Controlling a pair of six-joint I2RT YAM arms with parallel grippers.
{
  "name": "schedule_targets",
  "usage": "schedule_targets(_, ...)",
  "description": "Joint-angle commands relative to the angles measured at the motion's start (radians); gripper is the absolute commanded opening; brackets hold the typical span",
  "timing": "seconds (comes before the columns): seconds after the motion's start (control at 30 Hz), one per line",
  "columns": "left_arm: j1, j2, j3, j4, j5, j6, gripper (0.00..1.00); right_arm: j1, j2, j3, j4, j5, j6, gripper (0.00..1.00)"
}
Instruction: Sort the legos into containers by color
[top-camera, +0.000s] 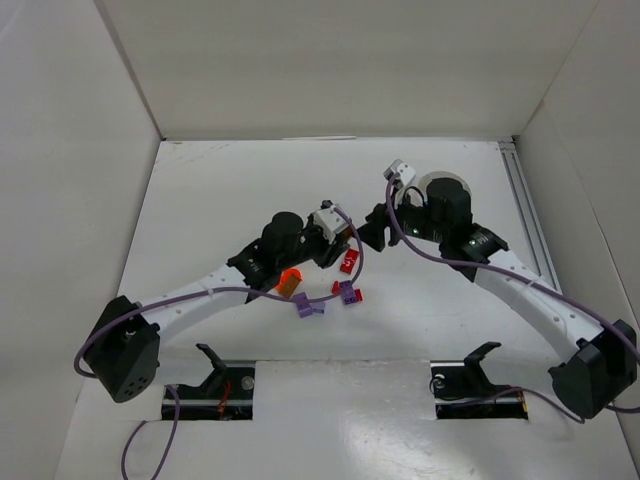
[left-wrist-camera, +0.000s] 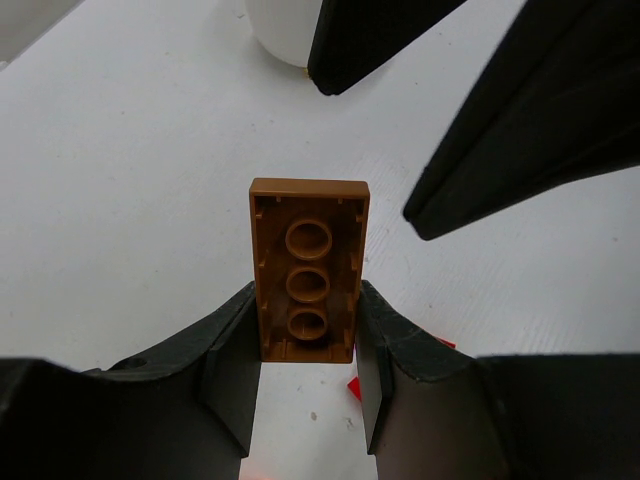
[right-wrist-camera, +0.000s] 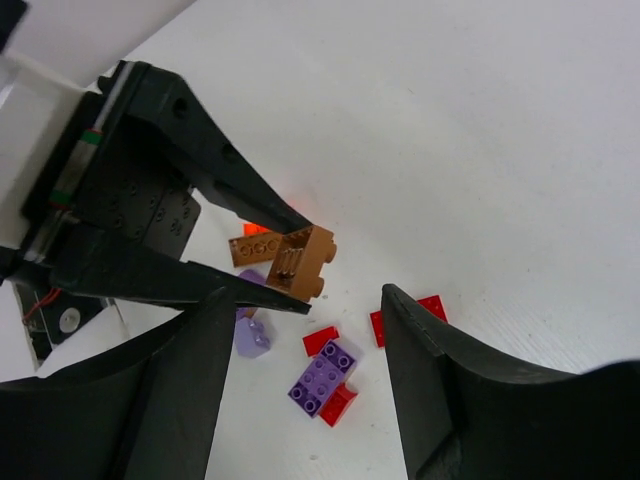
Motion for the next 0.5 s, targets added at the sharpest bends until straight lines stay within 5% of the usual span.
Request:
schedule_targets(0.0, -0.003, -0.051, 0.016, 0.078, 0.008, -0.028, 0.10, 0.016, 0.023, 0.049, 0.075, 0.054, 0.035, 0.65)
schedule_targets(0.27, -0.003, -0.069, -0.004, 0.110, 0.030, -0.037, 0.11, 0.025, 0.092, 0.059, 0.143, 0.034, 0.046, 0.58)
schedule_targets(0.47, -0.003, -0.069, -0.004, 0.110, 0.031, -0.037, 0.11, 0.045, 0.101, 0.059, 0.181, 0.025, 0.055, 0.41)
